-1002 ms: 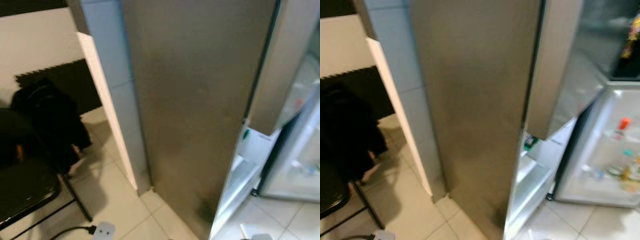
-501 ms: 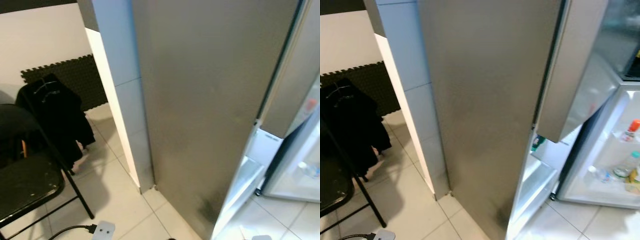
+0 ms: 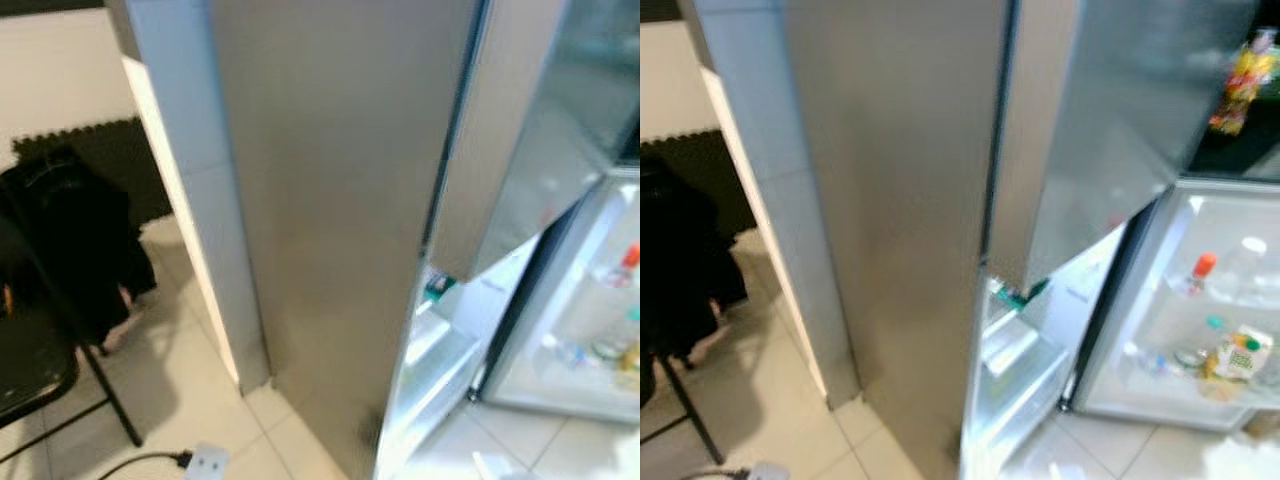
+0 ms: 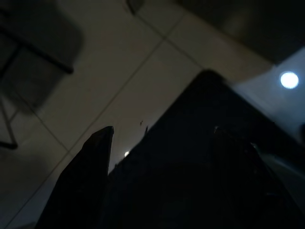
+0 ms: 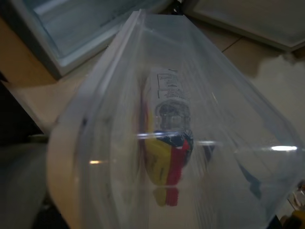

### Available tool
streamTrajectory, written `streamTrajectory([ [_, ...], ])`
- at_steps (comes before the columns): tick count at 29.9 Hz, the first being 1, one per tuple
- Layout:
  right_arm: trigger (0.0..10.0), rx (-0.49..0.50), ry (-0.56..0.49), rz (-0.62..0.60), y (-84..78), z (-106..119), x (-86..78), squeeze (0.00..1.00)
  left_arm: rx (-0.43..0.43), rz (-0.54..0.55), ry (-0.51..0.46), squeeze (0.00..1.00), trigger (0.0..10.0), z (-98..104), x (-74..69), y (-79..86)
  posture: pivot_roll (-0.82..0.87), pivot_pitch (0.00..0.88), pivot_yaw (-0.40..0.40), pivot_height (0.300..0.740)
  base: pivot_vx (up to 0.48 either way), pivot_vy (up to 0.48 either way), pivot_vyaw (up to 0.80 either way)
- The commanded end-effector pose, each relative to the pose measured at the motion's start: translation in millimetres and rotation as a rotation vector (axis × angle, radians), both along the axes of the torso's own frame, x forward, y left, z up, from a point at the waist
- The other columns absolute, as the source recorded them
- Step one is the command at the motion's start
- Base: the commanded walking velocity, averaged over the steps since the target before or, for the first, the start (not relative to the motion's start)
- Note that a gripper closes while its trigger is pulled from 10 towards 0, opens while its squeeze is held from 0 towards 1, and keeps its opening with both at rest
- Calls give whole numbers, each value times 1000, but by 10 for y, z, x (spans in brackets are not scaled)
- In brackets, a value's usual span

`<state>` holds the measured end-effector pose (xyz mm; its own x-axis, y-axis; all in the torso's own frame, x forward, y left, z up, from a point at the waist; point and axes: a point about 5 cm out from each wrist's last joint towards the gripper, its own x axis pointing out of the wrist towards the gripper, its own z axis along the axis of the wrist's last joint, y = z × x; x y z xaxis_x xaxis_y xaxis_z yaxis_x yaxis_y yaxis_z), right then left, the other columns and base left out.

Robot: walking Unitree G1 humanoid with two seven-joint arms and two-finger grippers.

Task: Restocking fridge

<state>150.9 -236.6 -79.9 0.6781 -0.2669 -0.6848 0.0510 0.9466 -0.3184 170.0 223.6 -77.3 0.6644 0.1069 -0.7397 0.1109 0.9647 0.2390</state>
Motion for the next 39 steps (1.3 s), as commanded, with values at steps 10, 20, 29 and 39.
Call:
streamTrajectory([
  [10, 10000, 3, -10, 1, 9, 9, 20, 0, 6, 3, -2, 0, 10000, 8, 8, 18, -103, 56, 29, 740, 255, 0, 0],
  [20, 10000, 20, -19, -32, -13, 13, 18, 0, 1, -8, -8, 0, 10000, 11, 15, -3, -103, 55, 29, 740, 49, -255, 0],
  [29, 10000, 19, -15, -31, -16, 12, 16, 0, -2, -15, -11, 0, 10000, 15, 24, -11, -104, 54, 29, 740, 0, -449, 0],
  [39, 10000, 18, -13, -29, -16, 12, 20, 0, -2, -12, -13, 0, 10000, 20, 31, -10, -103, 54, 28, 740, 0, -473, 0],
])
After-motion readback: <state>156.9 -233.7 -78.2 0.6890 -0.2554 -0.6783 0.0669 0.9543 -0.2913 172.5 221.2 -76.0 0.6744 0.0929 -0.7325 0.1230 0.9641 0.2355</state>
